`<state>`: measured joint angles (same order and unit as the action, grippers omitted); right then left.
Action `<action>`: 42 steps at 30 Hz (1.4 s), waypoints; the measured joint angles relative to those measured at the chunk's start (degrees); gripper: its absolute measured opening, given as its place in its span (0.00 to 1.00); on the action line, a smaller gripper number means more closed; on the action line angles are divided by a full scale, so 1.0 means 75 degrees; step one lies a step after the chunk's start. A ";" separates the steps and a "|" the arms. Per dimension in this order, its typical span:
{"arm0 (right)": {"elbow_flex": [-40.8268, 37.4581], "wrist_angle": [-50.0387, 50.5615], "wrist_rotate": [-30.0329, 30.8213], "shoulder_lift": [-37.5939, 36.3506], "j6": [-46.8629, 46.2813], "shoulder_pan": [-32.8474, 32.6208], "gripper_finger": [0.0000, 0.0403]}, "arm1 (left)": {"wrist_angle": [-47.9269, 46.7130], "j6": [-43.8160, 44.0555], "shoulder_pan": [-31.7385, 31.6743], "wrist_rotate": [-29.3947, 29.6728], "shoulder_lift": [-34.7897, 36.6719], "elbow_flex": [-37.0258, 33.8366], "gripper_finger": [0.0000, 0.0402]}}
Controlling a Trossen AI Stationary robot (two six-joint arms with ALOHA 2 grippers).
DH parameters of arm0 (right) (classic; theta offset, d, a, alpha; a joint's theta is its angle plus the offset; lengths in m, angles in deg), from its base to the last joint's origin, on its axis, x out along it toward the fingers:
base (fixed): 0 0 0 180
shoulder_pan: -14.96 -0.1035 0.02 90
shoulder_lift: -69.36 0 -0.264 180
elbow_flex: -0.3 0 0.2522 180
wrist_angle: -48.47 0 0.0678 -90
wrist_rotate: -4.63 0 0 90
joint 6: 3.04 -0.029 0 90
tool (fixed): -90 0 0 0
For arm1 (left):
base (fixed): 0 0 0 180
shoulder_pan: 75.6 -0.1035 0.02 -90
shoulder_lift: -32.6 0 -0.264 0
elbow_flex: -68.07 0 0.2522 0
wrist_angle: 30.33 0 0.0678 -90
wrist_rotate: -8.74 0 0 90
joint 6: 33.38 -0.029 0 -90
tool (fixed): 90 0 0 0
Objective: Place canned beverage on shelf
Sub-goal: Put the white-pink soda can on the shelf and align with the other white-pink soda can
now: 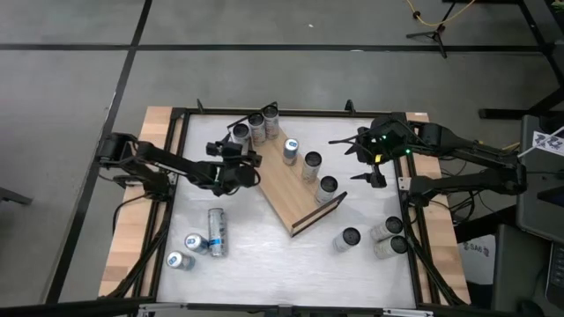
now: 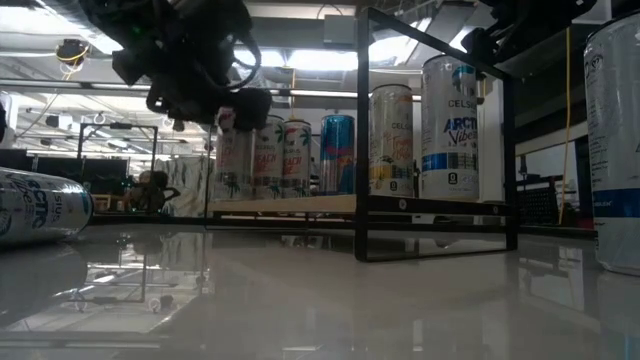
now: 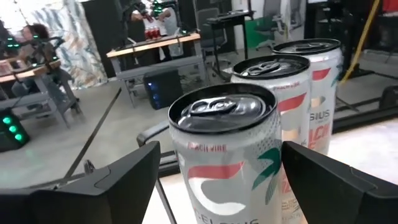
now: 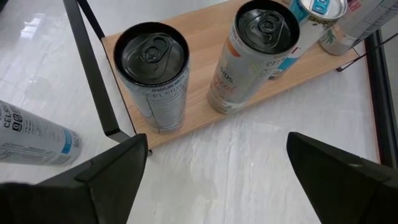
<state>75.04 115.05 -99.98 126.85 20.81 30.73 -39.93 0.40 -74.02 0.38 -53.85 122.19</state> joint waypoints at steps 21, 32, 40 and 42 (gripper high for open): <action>0.0001 0.0000 0.0001 0.0003 -0.0002 0.0000 0.94 | 0.0988 -0.2180 -0.0179 -0.0904 0.0436 0.0003 0.81; -0.0001 0.0000 0.0001 0.0001 -0.0002 -0.0001 0.94 | 0.1011 -0.1718 -0.0309 -0.1015 0.0436 0.0003 0.76; -0.0001 0.0000 0.0000 0.0002 -0.0002 -0.0003 0.94 | 0.1007 -0.1157 -0.0251 -0.0928 0.0433 0.0003 0.62; 0.0000 0.0000 0.0001 0.0002 -0.0002 -0.0001 0.94 | 0.1044 -0.1145 -0.0251 -0.0901 0.0433 0.0003 0.59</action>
<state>75.04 115.05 -99.97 126.87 20.80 30.72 -32.10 -8.19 -75.90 -6.37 -50.60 122.21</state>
